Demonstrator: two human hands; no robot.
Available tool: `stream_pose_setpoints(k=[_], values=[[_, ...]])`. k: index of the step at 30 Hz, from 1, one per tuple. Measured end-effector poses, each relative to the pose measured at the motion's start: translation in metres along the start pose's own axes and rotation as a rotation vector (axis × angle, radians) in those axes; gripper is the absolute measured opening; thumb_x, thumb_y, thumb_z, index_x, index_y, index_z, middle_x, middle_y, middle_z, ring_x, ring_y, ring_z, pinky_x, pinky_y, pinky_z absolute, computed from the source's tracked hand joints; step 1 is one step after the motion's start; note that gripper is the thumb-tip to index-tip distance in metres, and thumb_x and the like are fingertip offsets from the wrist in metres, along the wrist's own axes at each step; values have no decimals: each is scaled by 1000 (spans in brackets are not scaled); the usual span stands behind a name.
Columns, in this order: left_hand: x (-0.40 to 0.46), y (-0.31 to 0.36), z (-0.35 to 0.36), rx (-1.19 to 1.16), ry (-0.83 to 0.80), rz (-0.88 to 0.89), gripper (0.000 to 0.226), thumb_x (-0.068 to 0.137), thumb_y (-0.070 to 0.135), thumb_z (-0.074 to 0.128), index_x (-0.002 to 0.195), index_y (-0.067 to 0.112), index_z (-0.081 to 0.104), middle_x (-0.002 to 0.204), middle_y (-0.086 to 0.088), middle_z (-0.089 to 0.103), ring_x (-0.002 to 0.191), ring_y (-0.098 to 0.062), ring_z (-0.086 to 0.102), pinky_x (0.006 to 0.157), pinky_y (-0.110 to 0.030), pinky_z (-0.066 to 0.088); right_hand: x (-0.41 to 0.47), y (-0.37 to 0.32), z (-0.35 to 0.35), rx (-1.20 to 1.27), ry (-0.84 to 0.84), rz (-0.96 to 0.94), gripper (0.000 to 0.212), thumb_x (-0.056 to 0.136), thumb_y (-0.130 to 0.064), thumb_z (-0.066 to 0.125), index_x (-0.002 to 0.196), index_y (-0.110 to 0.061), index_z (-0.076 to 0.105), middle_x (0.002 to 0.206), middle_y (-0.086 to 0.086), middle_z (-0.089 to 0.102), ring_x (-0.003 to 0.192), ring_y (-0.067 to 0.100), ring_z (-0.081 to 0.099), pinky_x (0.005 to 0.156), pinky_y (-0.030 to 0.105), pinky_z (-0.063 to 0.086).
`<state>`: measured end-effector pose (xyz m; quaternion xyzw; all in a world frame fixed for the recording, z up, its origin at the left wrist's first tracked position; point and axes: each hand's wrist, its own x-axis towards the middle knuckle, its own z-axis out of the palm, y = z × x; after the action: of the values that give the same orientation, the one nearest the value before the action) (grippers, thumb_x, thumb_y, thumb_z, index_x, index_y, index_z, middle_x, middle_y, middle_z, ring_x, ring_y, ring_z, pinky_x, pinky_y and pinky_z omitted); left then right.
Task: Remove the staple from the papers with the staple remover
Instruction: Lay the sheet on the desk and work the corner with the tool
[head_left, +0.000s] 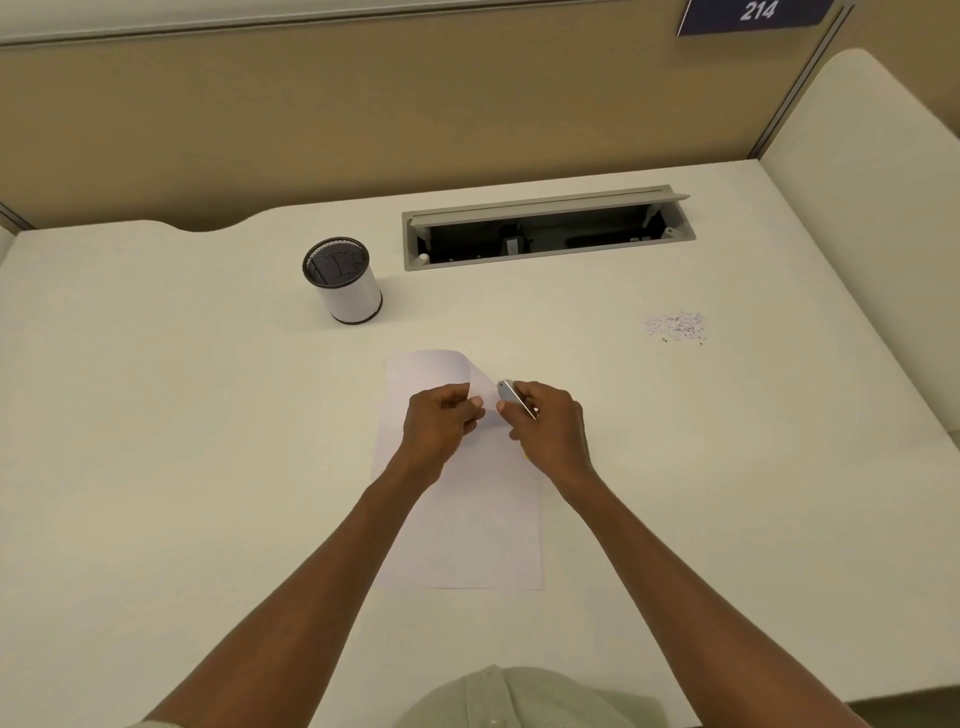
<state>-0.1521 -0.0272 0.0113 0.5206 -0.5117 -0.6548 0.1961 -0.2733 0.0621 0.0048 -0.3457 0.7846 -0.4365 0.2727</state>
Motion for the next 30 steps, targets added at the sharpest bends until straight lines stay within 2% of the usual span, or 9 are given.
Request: stream_pose_setpoints(k=[3, 8, 12, 15, 18, 20, 24, 27, 30], values=[[1, -11, 3, 54, 21, 52, 15, 90, 10, 72, 104, 5, 75, 92, -8, 76, 87, -20, 72, 90, -37, 59, 0, 8, -3, -63, -75, -30, 37, 79, -45, 58, 92, -12, 66, 77, 11, 66, 68, 33, 63, 66, 49, 55], [3, -13, 13, 104, 65, 122, 12, 89, 9, 74, 101, 10, 73, 91, -7, 75, 92, -25, 73, 84, -35, 59, 3, 13, -5, -69, -76, -66, 27, 83, -37, 63, 93, -13, 71, 81, 6, 70, 68, 27, 63, 68, 47, 54], [13, -14, 19, 222, 77, 163, 19, 87, 12, 76, 76, 24, 67, 78, -3, 69, 85, -26, 71, 85, -45, 57, 6, 12, -8, -165, -22, -119, 16, 85, -31, 66, 98, -24, 73, 90, -2, 73, 84, 18, 64, 72, 39, 54], [21, -16, 20, 276, 48, 178, 13, 86, 16, 75, 75, 11, 72, 71, -6, 63, 69, -20, 57, 74, -43, 54, 10, 13, -10, -257, 0, -155, 17, 87, -31, 65, 100, -24, 73, 85, 1, 69, 80, 21, 61, 67, 35, 50], [27, -16, 21, 305, 18, 178, 14, 86, 16, 73, 82, 2, 74, 67, -8, 54, 65, -18, 42, 64, -33, 40, 15, 14, -9, -348, -5, -164, 14, 89, -31, 60, 90, -20, 69, 73, 0, 59, 70, 21, 54, 61, 36, 47], [29, -15, 24, 308, 22, 158, 10, 87, 11, 73, 92, 5, 78, 73, -4, 64, 67, -17, 49, 66, -30, 45, 15, 14, -4, -369, 14, -163, 16, 91, -29, 58, 85, -16, 66, 70, 2, 56, 67, 22, 52, 59, 38, 46], [30, -16, 27, 249, 32, 90, 31, 85, 9, 75, 116, 7, 74, 96, -6, 76, 83, -15, 66, 84, -27, 55, 14, 17, 1, -203, 40, -100, 17, 91, -29, 63, 88, -15, 71, 78, 3, 69, 76, 22, 60, 67, 37, 50], [31, -16, 27, 211, 14, 43, 30, 82, 8, 77, 112, 6, 76, 100, -8, 77, 87, -16, 70, 85, -26, 57, 11, 19, 2, -222, 40, -97, 14, 92, -30, 61, 89, -21, 70, 78, -2, 66, 74, 18, 58, 63, 34, 46], [28, -13, 28, 149, -30, -21, 14, 84, 1, 73, 96, 6, 78, 93, -10, 76, 81, -16, 70, 74, -18, 58, 7, 21, 3, -282, 25, -92, 17, 92, -27, 58, 81, -16, 65, 69, 2, 57, 67, 21, 51, 59, 37, 42]])
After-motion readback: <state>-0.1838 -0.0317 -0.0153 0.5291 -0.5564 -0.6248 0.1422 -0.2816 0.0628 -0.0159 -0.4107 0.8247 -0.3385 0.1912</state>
